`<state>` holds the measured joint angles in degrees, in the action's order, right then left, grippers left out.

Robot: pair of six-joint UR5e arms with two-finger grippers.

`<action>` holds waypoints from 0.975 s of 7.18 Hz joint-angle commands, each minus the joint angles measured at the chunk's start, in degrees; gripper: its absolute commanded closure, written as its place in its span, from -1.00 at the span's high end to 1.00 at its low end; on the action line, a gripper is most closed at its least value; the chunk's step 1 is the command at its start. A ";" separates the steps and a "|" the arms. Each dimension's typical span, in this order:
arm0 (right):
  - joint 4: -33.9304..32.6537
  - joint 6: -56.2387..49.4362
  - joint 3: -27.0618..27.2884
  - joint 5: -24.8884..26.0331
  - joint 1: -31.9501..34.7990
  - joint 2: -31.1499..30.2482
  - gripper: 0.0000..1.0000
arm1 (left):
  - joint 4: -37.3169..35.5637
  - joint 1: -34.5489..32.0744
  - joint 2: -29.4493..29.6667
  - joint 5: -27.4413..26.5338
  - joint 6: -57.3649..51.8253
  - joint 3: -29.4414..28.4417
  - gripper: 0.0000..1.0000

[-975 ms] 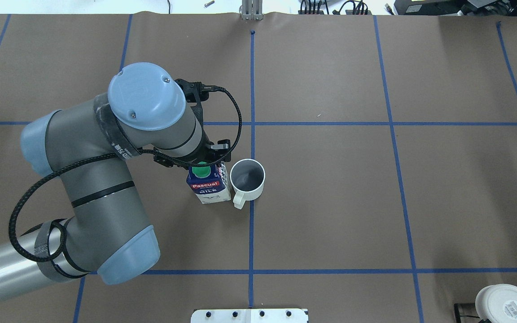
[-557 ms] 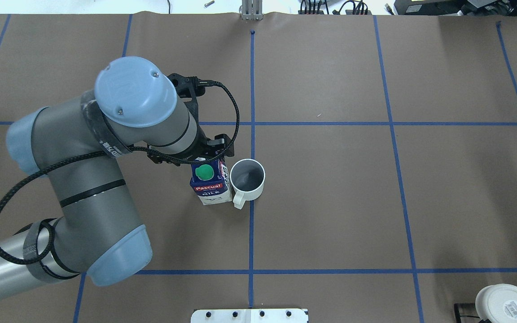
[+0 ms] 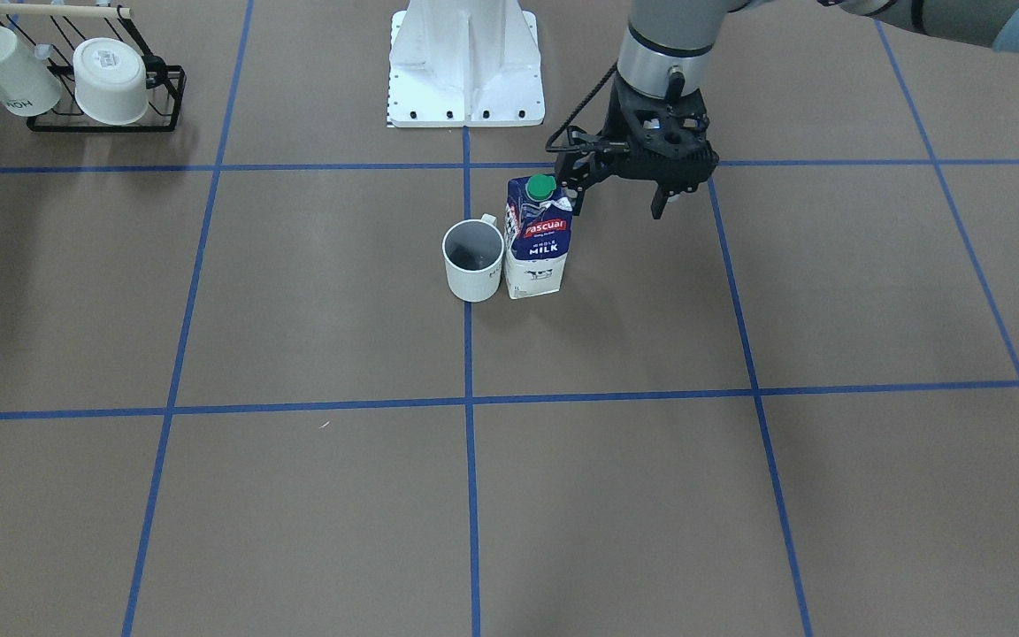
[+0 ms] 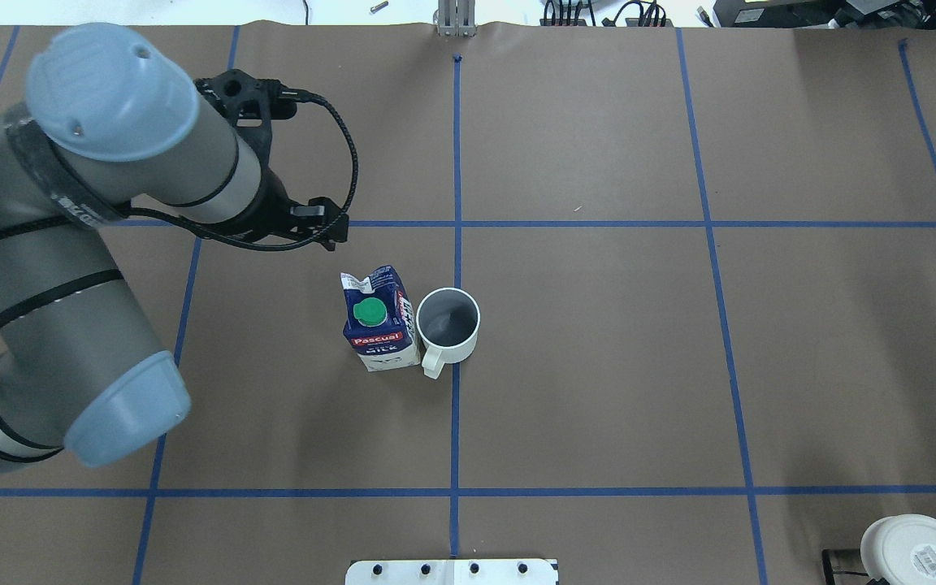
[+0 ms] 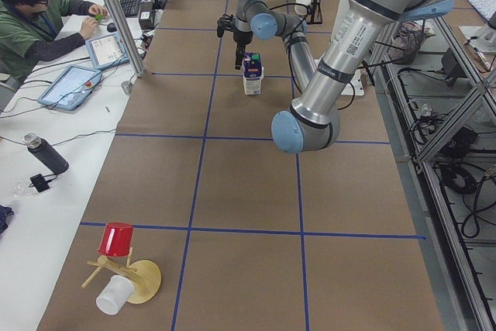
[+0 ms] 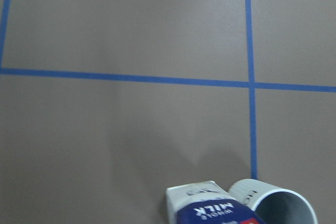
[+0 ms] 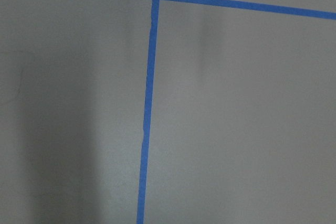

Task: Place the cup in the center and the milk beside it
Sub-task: 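Withdraw the left arm away from the milk carton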

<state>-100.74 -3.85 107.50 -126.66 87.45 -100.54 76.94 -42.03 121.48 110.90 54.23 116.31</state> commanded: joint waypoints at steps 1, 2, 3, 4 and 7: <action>0.01 -0.01 -0.54 0.01 0.00 -0.09 1.00 | 0.14 -12.92 -11.12 7.10 -25.18 0.06 0.96; 0.01 -0.01 -1.24 0.01 0.00 -0.09 1.00 | 0.31 -20.56 -15.00 11.75 -36.36 -1.51 0.96; 0.01 -0.01 -1.42 0.01 0.00 -0.09 1.00 | 0.49 -27.16 -18.00 13.62 -43.35 -3.88 0.96; 0.01 -0.01 -1.42 0.01 0.00 -0.09 1.00 | 0.75 -32.88 -20.73 13.73 -53.86 -7.47 0.96; 0.01 0.07 -1.51 -0.08 0.00 0.00 1.00 | 1.80 -42.08 -24.24 17.42 -69.52 -23.20 0.96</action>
<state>-100.72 -3.79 106.02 -126.71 87.45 -100.56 77.95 -82.16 99.58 127.27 -12.14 98.76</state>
